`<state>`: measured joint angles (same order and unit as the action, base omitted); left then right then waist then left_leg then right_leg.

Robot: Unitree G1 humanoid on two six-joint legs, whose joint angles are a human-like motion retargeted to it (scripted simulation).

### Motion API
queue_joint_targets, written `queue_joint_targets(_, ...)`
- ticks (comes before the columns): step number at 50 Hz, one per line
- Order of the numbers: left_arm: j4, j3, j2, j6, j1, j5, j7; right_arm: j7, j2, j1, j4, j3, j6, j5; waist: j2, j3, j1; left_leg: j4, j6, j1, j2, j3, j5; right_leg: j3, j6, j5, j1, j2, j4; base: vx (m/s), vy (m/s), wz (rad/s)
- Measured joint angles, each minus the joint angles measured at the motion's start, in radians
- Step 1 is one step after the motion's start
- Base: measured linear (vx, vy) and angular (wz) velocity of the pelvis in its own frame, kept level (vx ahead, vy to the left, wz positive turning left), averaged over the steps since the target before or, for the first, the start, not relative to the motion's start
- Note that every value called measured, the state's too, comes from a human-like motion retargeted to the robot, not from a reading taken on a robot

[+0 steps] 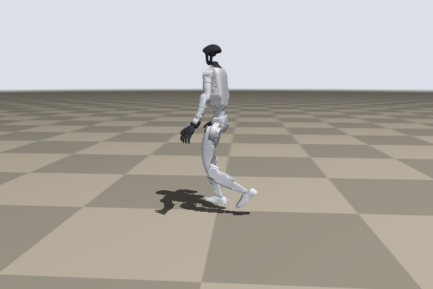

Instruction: Run

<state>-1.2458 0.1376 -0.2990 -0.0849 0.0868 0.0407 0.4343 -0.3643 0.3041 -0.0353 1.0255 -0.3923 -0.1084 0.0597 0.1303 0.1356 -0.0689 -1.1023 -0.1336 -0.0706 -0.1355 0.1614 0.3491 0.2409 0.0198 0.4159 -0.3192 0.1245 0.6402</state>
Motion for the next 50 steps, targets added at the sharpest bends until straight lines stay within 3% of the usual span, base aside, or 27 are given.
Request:
queue_joint_targets(5,-0.041,0.072,0.045,0.021,-0.005,-0.012,-0.047,0.057,-0.039,0.014,0.087,-0.002,0.017,-0.013,-0.130,-0.019,-0.063,0.509,0.106,0.194,0.245,0.001,0.116,0.000,-0.053,0.053,-0.197,-0.250,0.375,-0.10,0.05,0.39)
queue_joint_targets(7,-0.052,0.097,0.063,0.030,-0.004,-0.023,-0.057,0.080,-0.062,0.029,0.117,-0.002,0.025,-0.013,-0.160,-0.011,-0.065,0.593,0.142,0.230,0.277,0.003,0.182,0.022,-0.044,0.062,-0.235,-0.319,0.473,-0.11,0.03,0.35)
queue_joint_targets(10,-0.063,0.127,0.079,0.033,0.003,-0.050,-0.060,0.118,-0.098,0.049,0.164,-0.005,0.031,0.003,-0.214,-0.004,-0.061,0.735,0.176,0.290,0.332,-0.013,0.166,0.026,-0.043,0.070,-0.251,-0.389,0.522,-0.10,0.01,0.37)
queue_joint_targets(15,-0.011,0.140,0.063,0.010,-0.014,-0.096,-0.010,0.128,-0.135,0.091,0.170,-0.039,0.025,0.042,-0.221,0.011,-0.034,0.664,0.151,0.251,0.295,-0.063,0.091,0.049,-0.047,0.005,-0.149,-0.321,0.342,-0.13,-0.02,0.11)
queue_joint_targets(22,0.055,0.093,-0.045,-0.011,-0.023,-0.143,0.062,0.090,-0.090,0.072,-0.005,-0.083,-0.021,0.059,-0.129,0.028,-0.012,0.241,0.103,0.049,0.097,-0.029,0.114,0.062,-0.076,-0.218,-0.050,-0.104,0.028,-0.26,0.02,-0.18)
queue_joint_targets(25,0.059,0.047,-0.090,-0.007,-0.019,-0.142,0.082,0.078,-0.064,0.040,-0.095,-0.090,-0.031,0.070,-0.111,0.039,-0.018,0.199,0.112,0.019,0.068,-0.018,0.147,0.021,-0.090,-0.260,-0.066,-0.048,-0.026,-0.41,0.07,-0.25)
queue_joint_targets(28,0.043,0.007,-0.132,0.003,-0.007,-0.154,0.087,0.085,-0.044,0.003,-0.161,-0.086,-0.033,0.079,-0.131,0.055,-0.032,0.257,0.147,0.014,0.093,0.012,0.194,-0.027,-0.125,-0.267,-0.118,-0.071,0.030,-0.51,0.08,-0.08)
queue_joint_targets(32,0.006,-0.019,-0.164,0.031,-0.019,-0.171,0.069,0.119,-0.021,-0.020,-0.204,-0.080,-0.036,0.082,-0.152,0.074,-0.037,0.308,0.186,-0.010,0.122,0.055,0.206,-0.039,-0.113,-0.154,-0.153,-0.169,0.294,-0.61,0.07,0.06)
queue_joint_targets(35,-0.025,-0.036,-0.183,0.054,-0.025,-0.187,0.032,0.170,0.009,-0.031,-0.227,-0.056,-0.033,0.061,-0.218,0.059,-0.046,0.452,0.215,-0.018,0.233,0.073,0.113,-0.078,-0.109,-0.061,-0.124,-0.323,0.576,-0.68,0.07,0.36)
queue_joint_targets(38,-0.034,-0.053,-0.196,0.064,-0.058,-0.188,-0.002,0.198,0.024,-0.005,-0.235,-0.021,-0.030,0.033,-0.261,0.025,-0.029,0.570,0.228,-0.044,0.293,0.097,0.013,-0.119,-0.148,-0.086,0.002,-0.368,0.719,-0.75,0.04,0.25)
queue_joint_targets(42,-0.047,-0.087,-0.208,0.066,-0.094,-0.176,-0.038,0.220,0.033,0.039,-0.223,0.030,-0.020,0.009,-0.292,-0.018,0.010,0.671,0.217,-0.110,0.329,0.135,-0.107,-0.160,-0.245,-0.199,0.224,-0.288,0.637,-0.80,-0.01,0.22)
queue_joint_targets(44,-0.059,-0.106,-0.209,0.067,-0.100,-0.170,-0.046,0.218,0.034,0.055,-0.212,0.051,-0.018,0.002,-0.289,-0.027,0.030,0.695,0.189,-0.151,0.317,0.162,-0.150,-0.156,-0.251,-0.191,0.327,-0.236,0.488,-0.83,-0.03,0.17)
queue_joint_targets(48,-0.076,-0.137,-0.197,0.063,-0.082,-0.161,-0.043,0.189,0.040,0.043,-0.193,0.083,-0.020,-0.007,-0.218,-0.002,0.044,0.687,0.094,-0.257,0.200,0.215,-0.168,-0.076,-0.132,0.009,0.448,-0.121,0.112,-0.86,-0.03,0.16)
queue_joint_targets(50,-0.073,-0.134,-0.179,0.054,-0.080,-0.164,-0.038,0.167,0.043,0.036,-0.183,0.085,-0.019,-0.005,-0.203,0.038,0.035,0.595,0.062,-0.313,0.147,0.244,-0.135,-0.032,-0.076,0.107,0.452,-0.107,0.039,-0.87,-0.04,0.11)
